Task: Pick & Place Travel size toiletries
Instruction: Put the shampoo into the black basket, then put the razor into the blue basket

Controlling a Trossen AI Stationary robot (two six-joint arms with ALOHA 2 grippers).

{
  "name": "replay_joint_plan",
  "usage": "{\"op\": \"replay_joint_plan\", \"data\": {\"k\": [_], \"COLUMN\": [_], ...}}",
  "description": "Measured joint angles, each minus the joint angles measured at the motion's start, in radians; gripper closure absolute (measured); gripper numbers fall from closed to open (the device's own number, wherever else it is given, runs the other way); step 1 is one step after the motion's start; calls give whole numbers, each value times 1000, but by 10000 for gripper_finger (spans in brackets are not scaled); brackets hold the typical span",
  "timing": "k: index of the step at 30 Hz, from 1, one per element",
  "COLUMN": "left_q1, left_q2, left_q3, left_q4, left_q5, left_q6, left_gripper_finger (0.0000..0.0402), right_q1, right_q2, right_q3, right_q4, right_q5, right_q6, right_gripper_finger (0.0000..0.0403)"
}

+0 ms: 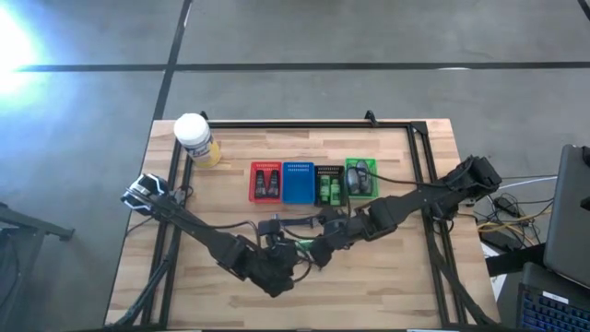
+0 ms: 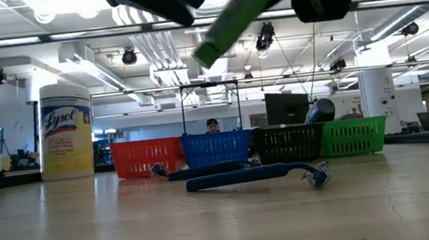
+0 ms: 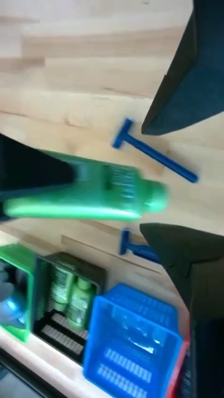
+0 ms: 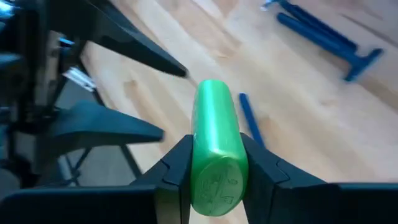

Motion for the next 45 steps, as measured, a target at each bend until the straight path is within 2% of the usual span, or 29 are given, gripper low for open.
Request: {"op": "replay_joint_plan", "data": {"k": [5,8,10,12,14,20,23,26,30,38,42,45], "left_q1": [-18,-44,-56,-64,-73,-89,-88,-88,-87,-75,-59,-39], "left_q2": [-16,-28,-46,-67,-89,-191,-240,-287,-342,-431,-455,-458], "left_q3": [-1,-32,-79,-137,-205,-415,-495,-539,-579,-617,-630,-637], "left_q4": [-182,-288,-290,-260,-191,148,262,274,269,275,273,296], "left_q5": [-1,14,55,99,144,250,262,252,244,244,255,274], "left_q6": [-149,-264,-347,-428,-487,-552,-563,-572,-561,-507,-501,-438], "left_gripper_finger": [125,121,124,130,137,151,151,151,151,151,151,151], "right_q1": [-9,-30,-57,-101,-159,-334,-398,-422,-421,-385,-352,-307], "right_q2": [-25,-68,-92,-101,-100,-30,15,52,88,114,73,21], "right_q3": [0,0,0,0,0,-2,-2,-2,-2,-1,-1,-1], "right_q4": [-135,-259,-356,-431,-472,-471,-458,-434,-377,-385,-392,-431], "right_q5": [87,204,287,336,336,348,350,352,342,344,347,301], "right_q6": [-5,0,7,5,-36,-177,-229,-244,-292,-269,-271,-270], "right_gripper_finger": [313,311,311,311,310,301,300,290,253,144,99,75]}}
